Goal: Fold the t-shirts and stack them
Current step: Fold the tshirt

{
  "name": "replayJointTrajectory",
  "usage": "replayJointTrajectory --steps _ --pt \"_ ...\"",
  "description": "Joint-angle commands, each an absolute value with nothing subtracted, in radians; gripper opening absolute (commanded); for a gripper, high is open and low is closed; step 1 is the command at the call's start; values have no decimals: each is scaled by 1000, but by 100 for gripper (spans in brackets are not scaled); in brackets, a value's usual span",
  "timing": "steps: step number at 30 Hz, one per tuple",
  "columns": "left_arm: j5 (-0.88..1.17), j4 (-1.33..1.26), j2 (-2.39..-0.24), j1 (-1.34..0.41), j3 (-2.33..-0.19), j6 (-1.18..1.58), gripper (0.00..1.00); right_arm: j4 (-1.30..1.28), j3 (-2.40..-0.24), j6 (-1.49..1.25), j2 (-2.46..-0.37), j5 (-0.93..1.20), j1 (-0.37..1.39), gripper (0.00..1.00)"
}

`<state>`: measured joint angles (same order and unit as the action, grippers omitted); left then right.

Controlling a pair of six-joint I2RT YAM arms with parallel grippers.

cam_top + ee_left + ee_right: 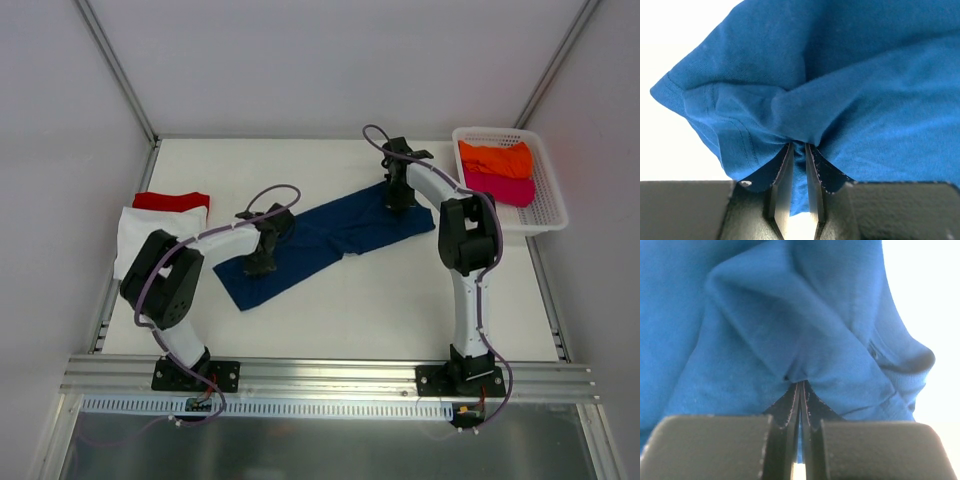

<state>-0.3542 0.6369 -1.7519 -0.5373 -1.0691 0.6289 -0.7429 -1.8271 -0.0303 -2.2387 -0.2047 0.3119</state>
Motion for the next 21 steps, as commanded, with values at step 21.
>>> replayJointTrajectory --steps 21 --pt "-207 732 -1551 -1049 -866 1078 12 -856 -2221 64 -2439 -54 267 1"
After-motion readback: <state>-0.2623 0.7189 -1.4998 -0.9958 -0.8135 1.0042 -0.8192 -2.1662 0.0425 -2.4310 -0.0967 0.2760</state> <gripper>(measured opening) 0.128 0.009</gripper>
